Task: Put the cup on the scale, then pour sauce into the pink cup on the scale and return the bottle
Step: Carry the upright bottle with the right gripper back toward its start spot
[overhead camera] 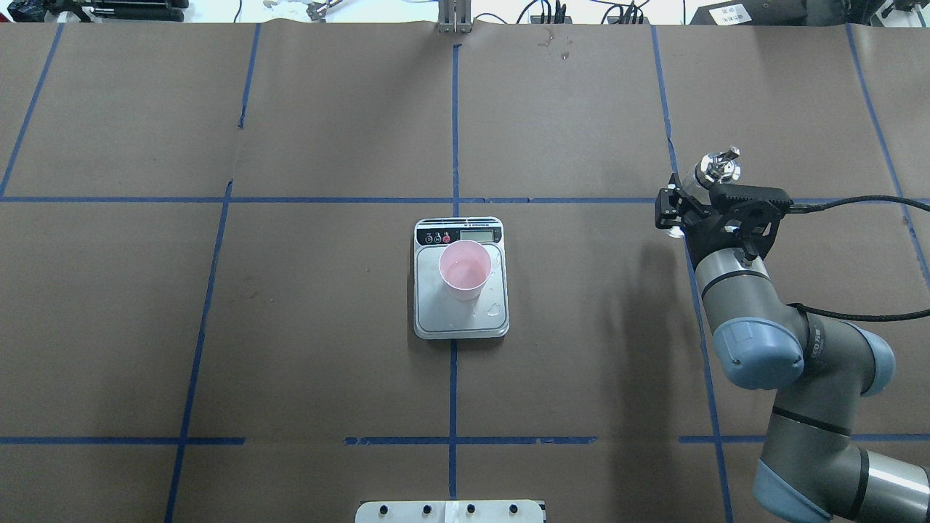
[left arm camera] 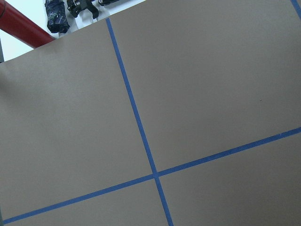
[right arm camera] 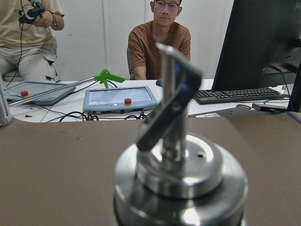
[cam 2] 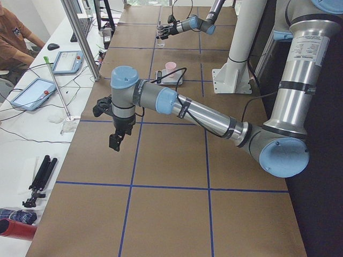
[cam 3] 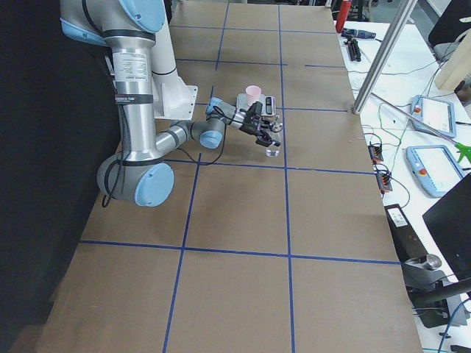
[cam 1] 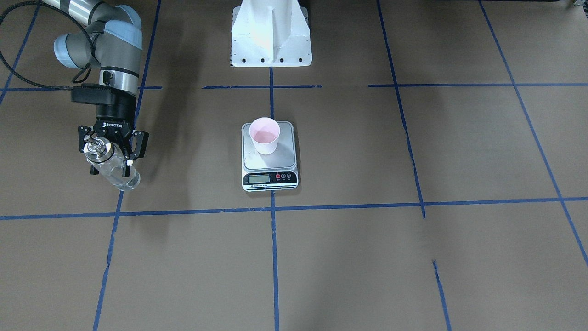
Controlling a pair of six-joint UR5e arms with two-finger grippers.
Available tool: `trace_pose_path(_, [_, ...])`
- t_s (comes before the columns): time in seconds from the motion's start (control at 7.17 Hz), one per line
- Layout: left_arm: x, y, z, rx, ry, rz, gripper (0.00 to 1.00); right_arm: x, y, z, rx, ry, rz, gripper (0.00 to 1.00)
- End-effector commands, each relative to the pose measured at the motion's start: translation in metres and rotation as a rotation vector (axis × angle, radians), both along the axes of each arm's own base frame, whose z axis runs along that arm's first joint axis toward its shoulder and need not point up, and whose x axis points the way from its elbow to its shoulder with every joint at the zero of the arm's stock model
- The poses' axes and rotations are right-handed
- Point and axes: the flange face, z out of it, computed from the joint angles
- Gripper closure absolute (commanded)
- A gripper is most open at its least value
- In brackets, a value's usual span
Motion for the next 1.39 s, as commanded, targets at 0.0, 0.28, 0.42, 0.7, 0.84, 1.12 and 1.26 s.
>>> trace_pose_path(0.0, [0.001, 0.000, -0.001, 0.002, 0.000, 0.002, 0.00, 0.000, 0.004, 0.012, -0.048, -0.031, -0.028, 1.00])
trace_pose_path(0.28, [0.001, -0.001, -0.002, 0.003, 0.000, 0.001, 0.00, 0.009, 0.009, 0.031, -0.075, -0.001, -0.041, 1.00])
trace_pose_path(0.42, [0.000, -0.002, -0.003, 0.006, 0.000, -0.001, 0.00, 0.012, 0.010, 0.039, -0.082, 0.013, -0.041, 1.00])
trace_pose_path(0.7, [0.001, -0.002, -0.003, 0.006, 0.000, 0.001, 0.00, 0.013, 0.012, 0.042, -0.086, 0.018, -0.044, 1.00])
trace_pose_path(0.84, [0.001, -0.002, -0.003, 0.006, 0.000, 0.001, 0.00, 0.013, 0.012, 0.041, -0.089, 0.012, -0.049, 1.00])
trace_pose_path(1.12, [0.001, -0.002, -0.003, 0.004, 0.000, 0.001, 0.00, 0.011, 0.013, 0.040, -0.089, 0.009, -0.054, 1.00])
trace_pose_path(1.26, [0.001, -0.002, -0.002, 0.003, -0.001, 0.000, 0.00, 0.010, 0.014, 0.041, -0.089, 0.011, -0.055, 1.00])
